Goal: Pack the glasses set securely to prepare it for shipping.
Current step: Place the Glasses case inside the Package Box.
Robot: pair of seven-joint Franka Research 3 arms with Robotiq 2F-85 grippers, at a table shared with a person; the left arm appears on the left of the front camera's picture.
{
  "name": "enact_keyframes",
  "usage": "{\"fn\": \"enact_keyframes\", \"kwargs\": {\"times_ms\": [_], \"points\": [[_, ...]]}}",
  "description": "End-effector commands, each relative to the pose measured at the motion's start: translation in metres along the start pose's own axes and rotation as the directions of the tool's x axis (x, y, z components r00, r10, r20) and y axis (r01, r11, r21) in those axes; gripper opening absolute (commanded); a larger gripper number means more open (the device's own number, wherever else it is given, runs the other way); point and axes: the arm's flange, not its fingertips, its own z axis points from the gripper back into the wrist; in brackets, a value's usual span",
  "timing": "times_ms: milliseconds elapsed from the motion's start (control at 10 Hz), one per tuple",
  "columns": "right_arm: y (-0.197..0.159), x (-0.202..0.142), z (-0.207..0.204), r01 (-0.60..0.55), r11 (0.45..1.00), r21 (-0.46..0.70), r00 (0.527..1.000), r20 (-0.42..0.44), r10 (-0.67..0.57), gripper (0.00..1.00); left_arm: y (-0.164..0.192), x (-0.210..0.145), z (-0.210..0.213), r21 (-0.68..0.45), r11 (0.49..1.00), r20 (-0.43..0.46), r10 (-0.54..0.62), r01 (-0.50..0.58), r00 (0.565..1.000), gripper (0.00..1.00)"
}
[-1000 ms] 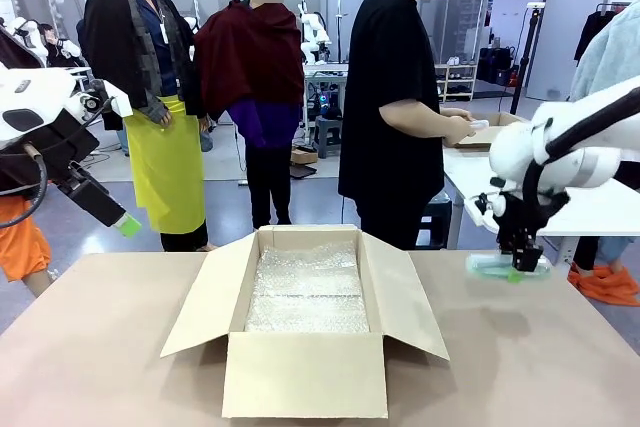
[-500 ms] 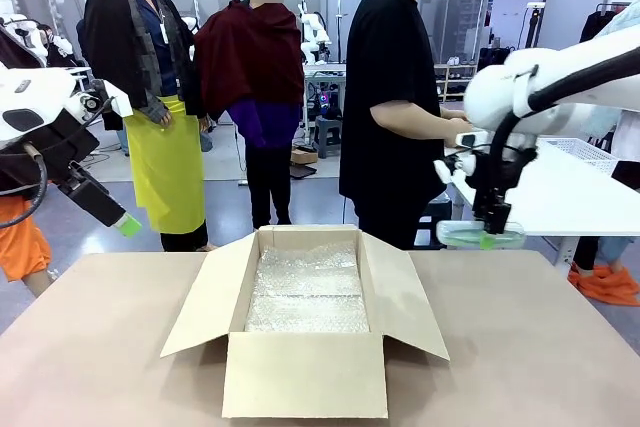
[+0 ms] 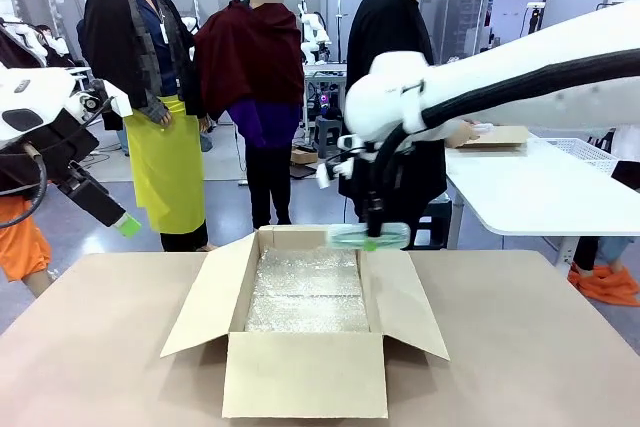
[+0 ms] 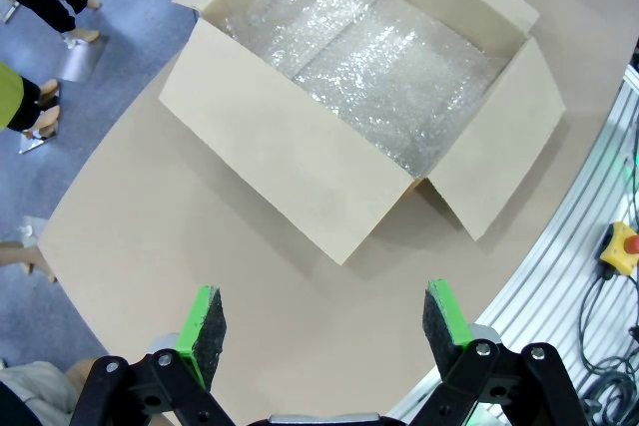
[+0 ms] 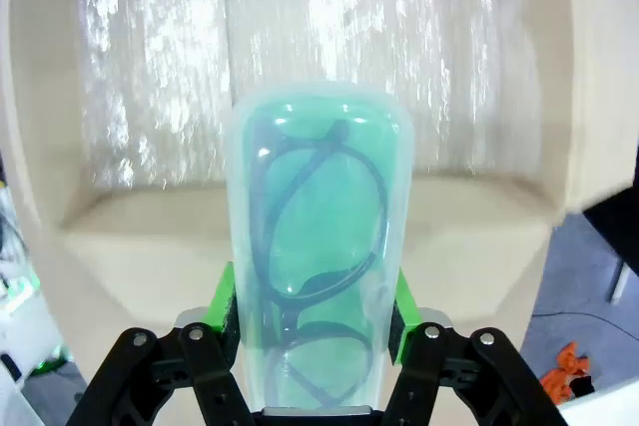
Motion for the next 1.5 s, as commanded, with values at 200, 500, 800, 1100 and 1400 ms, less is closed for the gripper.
{"fn": "enact_keyframes", "kwargs": {"times_ms": [200,500,800,1100,1400], "points": [[-0.022,0.065,-0.062,0.031,0.998,-0.057,0.999,-0.033,-0.033,0.45,0.001,-0.001,0.001,-0.001,1.0,0.003,-0.003,0.003,1.0,1.0],[-0.028,0.079,-0.101,0.057,0.997,-0.059,0.998,-0.022,-0.058,0.45,0.001,-0.001,0.001,-0.001,1.0,0.003,-0.003,0.003,1.0,1.0],[-0.033,0.074,-0.124,0.05,0.998,-0.043,0.998,-0.035,-0.051,0.86,0.001,-0.001,0.001,-0.001,1.0,0.003,-0.003,0.003,1.0,1.0],[-0.025,0.07,-0.119,0.025,0.999,-0.034,0.998,-0.05,-0.027,1.0,0.001,-0.001,0.001,-0.001,1.0,0.003,-0.003,0.003,1.0,1.0],[-0.031,0.069,-0.127,0.028,0.999,-0.024,0.999,-0.028,-0.029,1.0,0.001,-0.001,0.001,-0.001,1.0,0.003,-0.003,0.003,1.0,1.0]]}}
